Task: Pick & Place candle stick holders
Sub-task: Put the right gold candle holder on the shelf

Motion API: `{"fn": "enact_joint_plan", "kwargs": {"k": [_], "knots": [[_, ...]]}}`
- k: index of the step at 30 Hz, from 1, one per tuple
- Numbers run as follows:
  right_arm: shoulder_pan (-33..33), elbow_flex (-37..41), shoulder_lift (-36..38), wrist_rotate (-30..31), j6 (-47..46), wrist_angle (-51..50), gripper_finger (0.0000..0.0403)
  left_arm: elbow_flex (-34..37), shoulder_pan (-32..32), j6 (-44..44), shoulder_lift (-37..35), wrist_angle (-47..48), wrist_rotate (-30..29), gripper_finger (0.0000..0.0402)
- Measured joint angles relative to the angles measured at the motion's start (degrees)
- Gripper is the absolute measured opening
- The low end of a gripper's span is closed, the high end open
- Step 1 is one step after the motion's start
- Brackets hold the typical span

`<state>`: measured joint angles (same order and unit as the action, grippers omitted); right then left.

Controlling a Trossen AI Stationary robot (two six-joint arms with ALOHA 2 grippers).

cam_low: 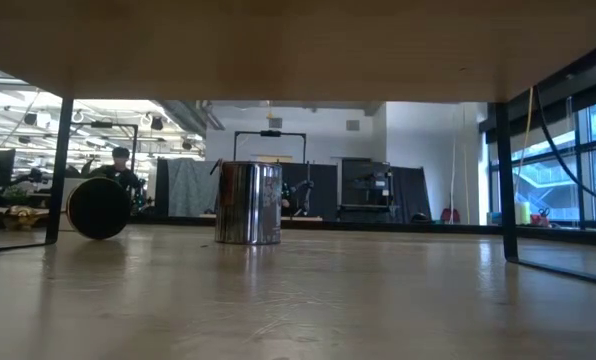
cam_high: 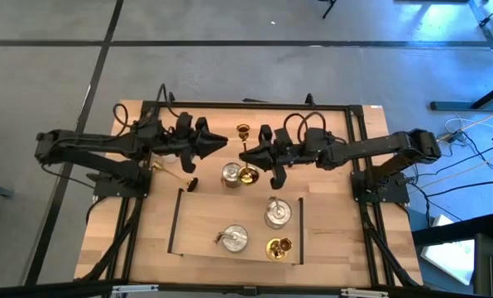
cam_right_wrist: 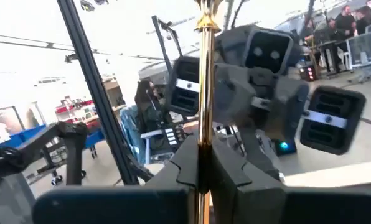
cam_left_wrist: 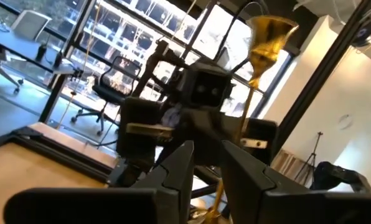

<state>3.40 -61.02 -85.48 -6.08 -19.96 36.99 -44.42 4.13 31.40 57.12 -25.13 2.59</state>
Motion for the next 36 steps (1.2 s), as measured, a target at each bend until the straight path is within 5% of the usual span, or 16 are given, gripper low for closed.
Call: {"fn": "enact_joint_plan", "kwargs": {"k": [18, 36], "knots": [[0.83, -0.25, -1.13, 1.57, 0.38, -5.18, 0.0016, -5.97, -3.02, -3.68, 10.58, -0.45, 5.30, 0.0075], [0.83, -0.25, -1.15, 2.75, -0.42, -7.45, 0.0015, -6.12, -3.04, -3.70, 10.95, -0.77, 5.05, 0.0075]]}}
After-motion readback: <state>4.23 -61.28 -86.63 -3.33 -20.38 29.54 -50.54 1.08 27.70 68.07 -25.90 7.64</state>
